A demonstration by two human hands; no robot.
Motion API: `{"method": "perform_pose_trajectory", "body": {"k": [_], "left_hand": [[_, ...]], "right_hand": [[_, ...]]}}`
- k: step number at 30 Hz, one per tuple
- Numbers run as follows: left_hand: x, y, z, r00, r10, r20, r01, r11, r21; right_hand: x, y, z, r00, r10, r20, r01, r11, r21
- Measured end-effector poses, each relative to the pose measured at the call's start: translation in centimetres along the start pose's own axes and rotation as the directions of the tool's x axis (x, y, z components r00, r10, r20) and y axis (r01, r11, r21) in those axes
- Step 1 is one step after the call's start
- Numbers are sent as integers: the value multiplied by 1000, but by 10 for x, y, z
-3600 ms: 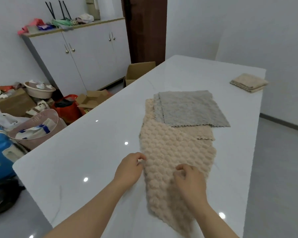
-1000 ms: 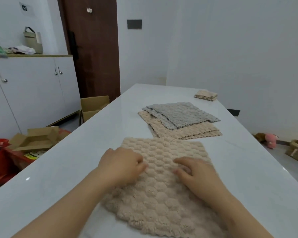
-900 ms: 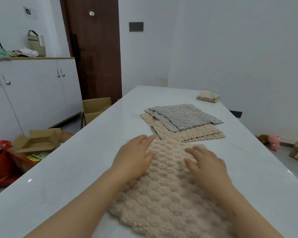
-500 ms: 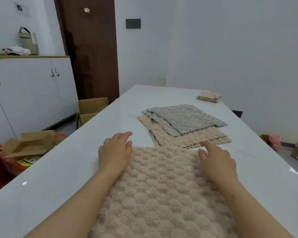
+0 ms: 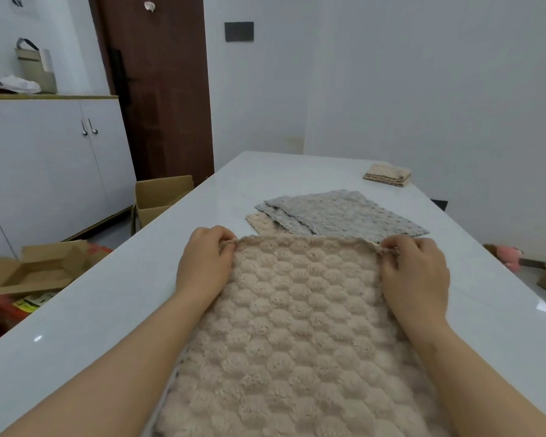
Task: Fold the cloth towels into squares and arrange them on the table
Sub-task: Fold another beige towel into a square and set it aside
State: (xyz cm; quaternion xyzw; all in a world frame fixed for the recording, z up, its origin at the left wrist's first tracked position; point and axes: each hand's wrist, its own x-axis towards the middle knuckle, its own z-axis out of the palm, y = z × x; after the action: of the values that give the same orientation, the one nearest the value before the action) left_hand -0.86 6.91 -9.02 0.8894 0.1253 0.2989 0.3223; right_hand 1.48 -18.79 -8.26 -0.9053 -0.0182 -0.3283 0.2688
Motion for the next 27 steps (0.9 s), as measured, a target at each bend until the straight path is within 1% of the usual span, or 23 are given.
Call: {"method": "perform_pose_trajectory", "body": {"k": [2,3,5,6,7,9,11,13,14,15,16,18,19,22,24,25,26,27], "left_hand": [[6,-5,10,999,-9,44,7,999,50],[7,-8,15,997,-15,70,9,997,79],[6,-14,23,996,-17,91,5,991,132],[6,-16,25,997,-12,72,1,988,154],[6,-17,27,999,-12,47,4,987,163],[7,-17,24,997,-64,32,61,994,90],[8,-16,17,987,-149,65,153,987,-51],[6,-14,6,971,-219,98,234,957,-174],[1,-12,0,967,-226,117,246,947,-207],[-7,-9,-7,972,-196,131,220,952,-210],[-17,-6,-15,982,-134,135,159,968,-193],[-43,2,-30,987,28,160,-3,988,-157],[-57,8,-39,975,101,197,-70,985,-157],[-95,21,-63,904,262,339,-204,959,-197],[-116,25,-74,824,326,464,-236,941,-241],[-124,25,-79,759,353,548,-264,935,-236],[-131,22,-81,675,377,634,-325,924,-202],[-136,18,-80,600,396,695,-420,896,-148]], "right_hand": [[5,5,11,1000,-7,-15,7,999,-39],[6,9,17,1000,-3,7,3,998,-67],[6,15,28,989,56,140,-41,993,-110],[7,17,33,972,99,211,-75,990,-121],[7,18,34,960,130,250,-102,987,-121],[7,18,35,957,146,251,-124,987,-102],[5,16,29,958,141,251,-122,988,-90],[1,12,18,949,123,289,-101,991,-92],[-3,8,12,941,106,320,-77,992,-102],[-9,3,4,935,78,346,-41,993,-111],[-15,-1,-4,931,38,363,0,995,-104],[-32,-9,-18,926,-68,371,81,997,-18],[-42,-13,-24,920,-118,373,110,993,42],[-70,-20,-46,886,-201,417,125,971,201],[-87,-23,-61,848,-257,463,140,952,271],[-94,-24,-67,820,-287,495,145,941,305],[-101,-24,-72,787,-313,532,143,931,337],[-107,-23,-76,752,-334,569,137,922,361]]}}
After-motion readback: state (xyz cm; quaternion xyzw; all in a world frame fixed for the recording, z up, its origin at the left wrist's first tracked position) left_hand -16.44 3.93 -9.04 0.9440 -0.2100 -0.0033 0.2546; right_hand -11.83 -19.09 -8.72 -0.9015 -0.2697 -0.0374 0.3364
